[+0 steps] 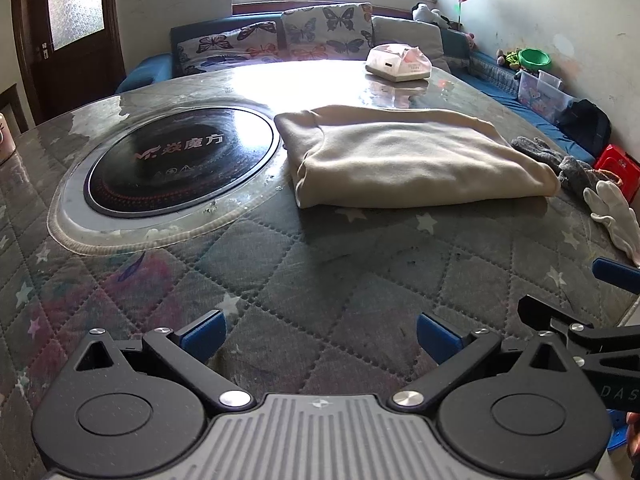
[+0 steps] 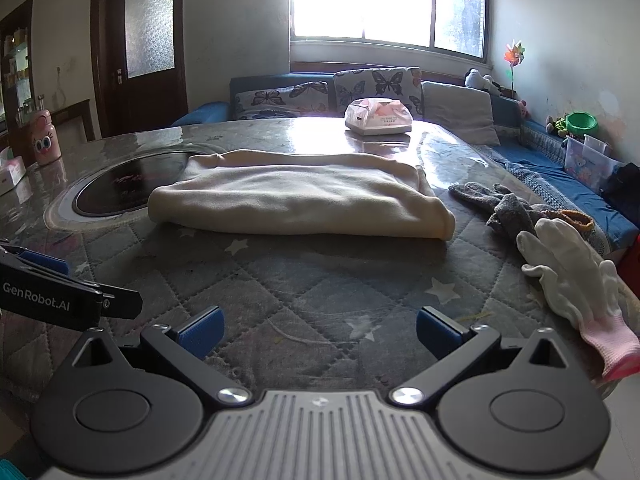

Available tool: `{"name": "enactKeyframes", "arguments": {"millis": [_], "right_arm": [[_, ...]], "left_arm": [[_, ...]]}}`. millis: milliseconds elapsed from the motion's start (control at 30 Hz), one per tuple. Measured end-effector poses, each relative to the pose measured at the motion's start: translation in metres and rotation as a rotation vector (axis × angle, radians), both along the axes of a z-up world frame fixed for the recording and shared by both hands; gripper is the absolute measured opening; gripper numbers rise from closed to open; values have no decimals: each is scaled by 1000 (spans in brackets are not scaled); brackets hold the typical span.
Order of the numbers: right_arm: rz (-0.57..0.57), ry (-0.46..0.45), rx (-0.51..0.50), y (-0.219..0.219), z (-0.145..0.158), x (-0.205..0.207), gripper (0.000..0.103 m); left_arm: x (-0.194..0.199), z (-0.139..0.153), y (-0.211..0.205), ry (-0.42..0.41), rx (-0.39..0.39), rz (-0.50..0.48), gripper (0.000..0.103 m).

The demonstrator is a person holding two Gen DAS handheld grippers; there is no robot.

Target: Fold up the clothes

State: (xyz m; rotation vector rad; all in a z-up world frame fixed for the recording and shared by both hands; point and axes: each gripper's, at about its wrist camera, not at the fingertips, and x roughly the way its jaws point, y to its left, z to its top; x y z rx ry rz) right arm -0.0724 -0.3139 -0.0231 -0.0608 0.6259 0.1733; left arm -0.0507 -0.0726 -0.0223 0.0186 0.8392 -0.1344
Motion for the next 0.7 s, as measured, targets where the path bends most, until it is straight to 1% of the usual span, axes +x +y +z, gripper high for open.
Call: {"name": "enactKeyframes", "arguments": {"millis": [333, 533, 700], "right_arm": [[4, -1, -2, 1, 1, -2, 103], [11, -4, -4, 2, 1, -5, 103], [8, -8, -1, 0, 2, -6, 103]], "left_arm": [[-4, 3, -3, -10, 3, -1, 103], [-6, 4, -7, -24, 21, -4, 103], [-7, 4, -10, -19, 26, -13, 103]]}}
